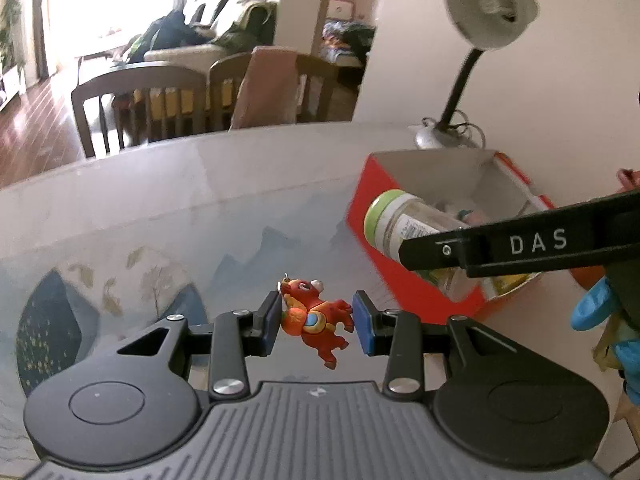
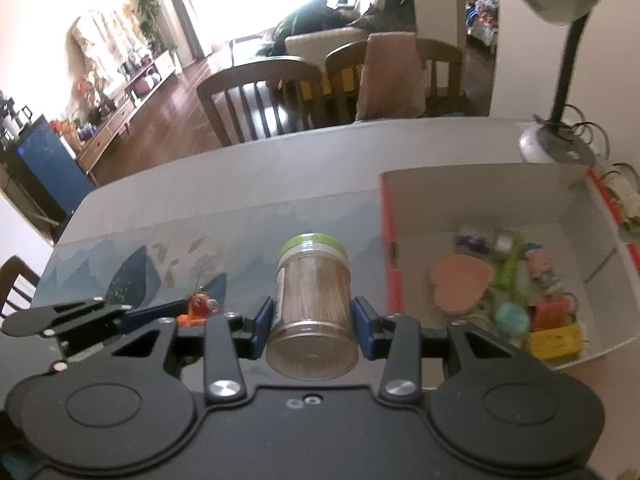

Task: Organize rigid objects
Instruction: 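Carry the dragon keychain and toothpick jar over the red box with both grippers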

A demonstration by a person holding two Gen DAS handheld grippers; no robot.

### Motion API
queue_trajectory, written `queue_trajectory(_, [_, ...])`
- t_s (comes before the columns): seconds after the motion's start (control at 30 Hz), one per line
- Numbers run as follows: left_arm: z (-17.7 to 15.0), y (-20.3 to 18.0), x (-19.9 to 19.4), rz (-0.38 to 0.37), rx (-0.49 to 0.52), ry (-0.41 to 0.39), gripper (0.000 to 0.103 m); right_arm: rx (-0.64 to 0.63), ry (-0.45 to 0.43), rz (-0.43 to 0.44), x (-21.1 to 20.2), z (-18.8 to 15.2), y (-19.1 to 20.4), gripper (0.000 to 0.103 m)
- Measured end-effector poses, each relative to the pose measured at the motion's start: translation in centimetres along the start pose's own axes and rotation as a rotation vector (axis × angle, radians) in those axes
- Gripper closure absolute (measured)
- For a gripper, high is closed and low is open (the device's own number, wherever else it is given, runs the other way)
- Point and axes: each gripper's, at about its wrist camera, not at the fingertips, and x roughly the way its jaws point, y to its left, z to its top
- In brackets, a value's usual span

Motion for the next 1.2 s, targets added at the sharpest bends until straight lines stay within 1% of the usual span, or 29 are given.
queue_trajectory(0.3, [2.8, -4.5, -2.2, -0.026, 0.071, -0.055, 0.065, 0.055, -0.071, -0.042, -3.8, -0.3, -5.0, 0.062])
queue_trajectory(0.53, [5.2, -8.6, -1.9, -0.051, 0.132, -0.073, 0.065, 0.1, -0.103, -0.092, -5.2, -0.7, -9.9, 0.062])
queue_trajectory(0.77, [7.0, -12.2, 0.3, -0.078, 0.144, -0.049, 0.065, 0.134, -0.115, -0.131, -6.1, -1.0, -14.9, 0.062])
queue_trajectory(0.9, [7.6, -14.0, 2.1, -0.094, 0.141, -0.016, 0.065, 0.153, -0.115, -0.152, -5.8, -0.7, -17.5, 0.062])
queue_trajectory(1.07, [8.1, -16.1, 4.7, -0.095, 0.146, 0.025, 0.065, 0.162, -0.108, -0.167, -5.3, -0.5, -20.2, 0.062])
queue_trajectory(1.2, [8.2, -17.4, 7.0, -0.085, 0.148, 0.06, 0.065, 0.171, -0.091, -0.162, -4.4, -0.3, -21.8, 0.062])
